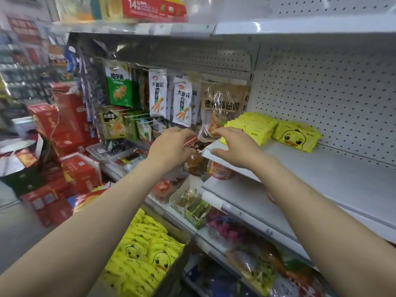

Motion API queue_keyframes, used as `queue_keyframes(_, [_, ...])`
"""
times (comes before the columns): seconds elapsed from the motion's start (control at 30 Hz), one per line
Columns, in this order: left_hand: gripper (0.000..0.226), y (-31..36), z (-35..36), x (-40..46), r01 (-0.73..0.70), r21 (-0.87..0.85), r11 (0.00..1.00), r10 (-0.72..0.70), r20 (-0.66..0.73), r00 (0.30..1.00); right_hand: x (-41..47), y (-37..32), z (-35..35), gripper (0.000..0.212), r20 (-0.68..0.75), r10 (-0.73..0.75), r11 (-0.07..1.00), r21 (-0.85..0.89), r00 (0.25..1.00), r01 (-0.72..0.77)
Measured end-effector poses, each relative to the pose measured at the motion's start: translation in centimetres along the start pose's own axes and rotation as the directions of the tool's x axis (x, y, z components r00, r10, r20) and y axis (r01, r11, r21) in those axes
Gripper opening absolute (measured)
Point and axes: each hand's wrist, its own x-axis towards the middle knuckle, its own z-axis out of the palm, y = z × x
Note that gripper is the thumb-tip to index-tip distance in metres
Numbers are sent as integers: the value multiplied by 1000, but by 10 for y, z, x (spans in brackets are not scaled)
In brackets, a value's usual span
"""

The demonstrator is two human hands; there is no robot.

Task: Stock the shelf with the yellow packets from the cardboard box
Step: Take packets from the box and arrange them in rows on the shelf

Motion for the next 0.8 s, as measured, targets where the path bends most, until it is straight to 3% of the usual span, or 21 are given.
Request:
queue_keyframes(0.27, [50, -135, 30, -2, 38, 37, 999, -41, 74, 996, 85, -75, 95, 60, 151, -29, 999, 28, 988, 25])
queue_keyframes(0.5, [51, -280, 98, 9, 63, 8, 998, -63, 279, 958, 162, -133, 215, 59, 345, 76, 994, 50, 936, -100])
queue_keyframes(0.67, [53, -360, 156, 1, 140, -64, 988, -92, 479, 873, 188, -151, 301, 55, 488, 141, 981, 48, 861, -188])
queue_keyframes(0.8, [54, -407, 210, -22, 235, -71, 969, -140, 627, 767, 184, -155, 369, 57, 595, 194, 960, 49, 780, -276])
